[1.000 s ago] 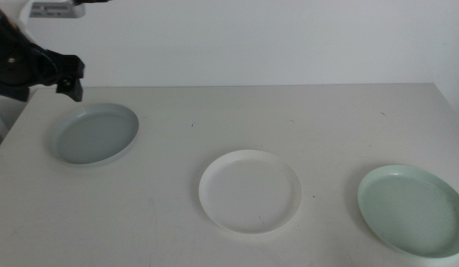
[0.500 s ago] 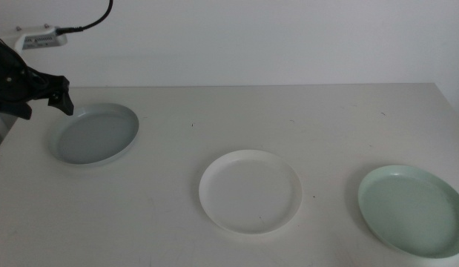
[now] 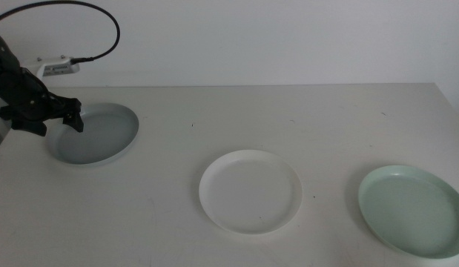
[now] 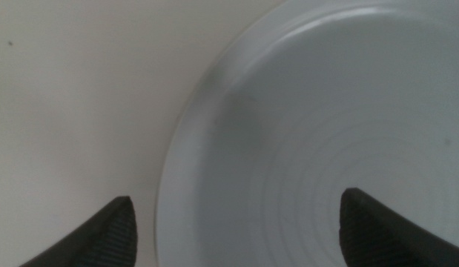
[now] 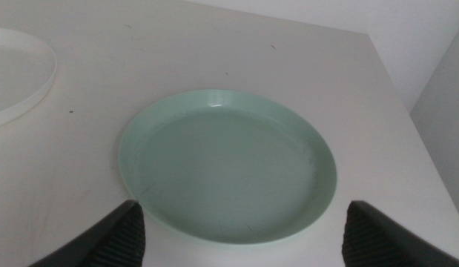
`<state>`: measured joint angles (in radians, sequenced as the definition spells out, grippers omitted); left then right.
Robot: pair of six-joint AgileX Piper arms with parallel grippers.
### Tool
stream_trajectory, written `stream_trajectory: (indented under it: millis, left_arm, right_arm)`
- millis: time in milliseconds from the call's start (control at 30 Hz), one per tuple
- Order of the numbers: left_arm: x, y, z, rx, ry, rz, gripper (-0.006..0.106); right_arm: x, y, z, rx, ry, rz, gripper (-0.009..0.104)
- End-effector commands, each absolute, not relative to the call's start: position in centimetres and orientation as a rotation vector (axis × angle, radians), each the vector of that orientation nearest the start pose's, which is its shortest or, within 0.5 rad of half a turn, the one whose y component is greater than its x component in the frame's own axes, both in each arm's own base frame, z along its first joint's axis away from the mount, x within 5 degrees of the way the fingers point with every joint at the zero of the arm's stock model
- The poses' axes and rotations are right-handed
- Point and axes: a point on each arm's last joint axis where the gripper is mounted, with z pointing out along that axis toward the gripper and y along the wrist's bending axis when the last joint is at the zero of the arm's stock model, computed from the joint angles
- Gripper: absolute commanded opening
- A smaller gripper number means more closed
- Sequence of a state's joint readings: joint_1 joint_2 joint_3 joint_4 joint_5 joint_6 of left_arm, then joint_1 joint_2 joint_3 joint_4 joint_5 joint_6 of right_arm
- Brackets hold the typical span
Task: Stack the three bowls on top of each other.
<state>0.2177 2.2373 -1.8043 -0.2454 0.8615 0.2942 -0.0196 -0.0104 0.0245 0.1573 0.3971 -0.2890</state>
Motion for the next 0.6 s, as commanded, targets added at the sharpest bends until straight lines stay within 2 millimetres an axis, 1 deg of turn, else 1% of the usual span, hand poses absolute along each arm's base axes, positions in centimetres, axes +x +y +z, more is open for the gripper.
stream_trajectory:
  millis: [0, 33, 100, 267, 433, 567]
  left_arm:
    - [47.7, 9.2, 21.0, -0.081, 2.613, -0.136, 0.105]
    - [47.7, 9.3, 20.7, -0.087, 2.620, -0.140, 0.103]
    - [47.7, 9.5, 20.1, -0.094, 2.636, -0.147, 0.097]
    - [47.6, 9.7, 18.8, -0.103, 2.688, -0.168, 0.059]
    - [47.6, 9.7, 17.7, -0.104, 2.724, -0.172, 0.031]
    - [47.5, 9.7, 17.6, -0.125, 2.738, -0.180, 0.004]
  right_arm:
    - [5.2, 0.3, 17.9, -0.147, 1.780, -0.086, 0.069]
    - [5.2, 0.3, 17.9, -0.147, 1.780, -0.086, 0.069]
    - [5.2, 0.3, 17.9, -0.147, 1.780, -0.086, 0.069]
    - [5.2, 0.3, 17.9, -0.147, 1.780, -0.086, 0.069]
    - [5.2, 0.3, 17.9, -0.147, 1.780, -0.086, 0.069]
    - [5.2, 0.3, 17.9, -0.147, 1.780, -0.086, 0.069]
